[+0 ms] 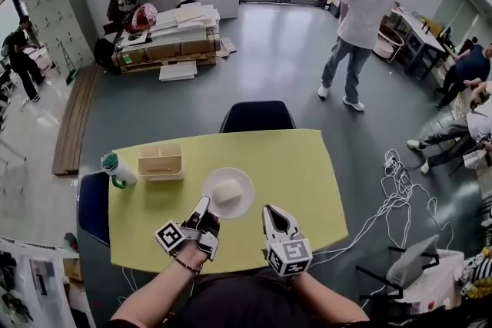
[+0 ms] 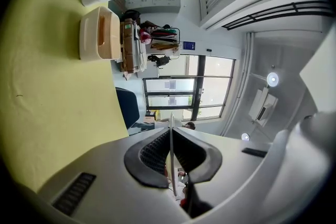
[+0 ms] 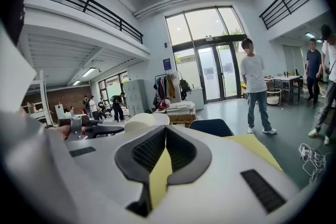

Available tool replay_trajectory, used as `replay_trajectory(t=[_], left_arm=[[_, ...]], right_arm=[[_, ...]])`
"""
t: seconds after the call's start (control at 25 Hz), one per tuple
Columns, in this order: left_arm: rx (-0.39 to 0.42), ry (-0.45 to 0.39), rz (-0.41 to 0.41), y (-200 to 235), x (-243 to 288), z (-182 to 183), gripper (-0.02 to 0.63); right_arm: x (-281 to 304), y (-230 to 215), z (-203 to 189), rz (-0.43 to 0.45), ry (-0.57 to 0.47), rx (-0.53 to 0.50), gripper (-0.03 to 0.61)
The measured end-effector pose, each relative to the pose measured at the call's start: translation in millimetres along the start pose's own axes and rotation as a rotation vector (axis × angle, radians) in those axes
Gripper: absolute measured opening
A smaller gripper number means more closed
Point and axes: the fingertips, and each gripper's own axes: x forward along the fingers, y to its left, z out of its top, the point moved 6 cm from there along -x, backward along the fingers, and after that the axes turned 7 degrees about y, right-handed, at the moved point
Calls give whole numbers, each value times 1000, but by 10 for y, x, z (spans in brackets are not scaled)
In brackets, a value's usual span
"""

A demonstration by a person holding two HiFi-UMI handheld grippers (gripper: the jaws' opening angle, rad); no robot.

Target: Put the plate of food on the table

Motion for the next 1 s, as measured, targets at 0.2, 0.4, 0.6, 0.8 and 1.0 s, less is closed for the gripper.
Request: replay_trajectory(t=[0.2,0.4,0.6,0.8,1.0], left_arm=[[-9,-7,14,102,145,121,20],[-7,-24,33,238,357,155,20],[6,-44,51,393,518,298,20],[9,-59,53,667,788,448,20],[-11,-86,17,1047,1071,569,20]], right_arm=[[126,-60,13,-3,21,7,12],[287,-241,27,21,38,0,12],[535,-300,152,56,23,-16,12],[751,-390,200,86,18,-35,12],[884,-533,86,104,57,-24,12]])
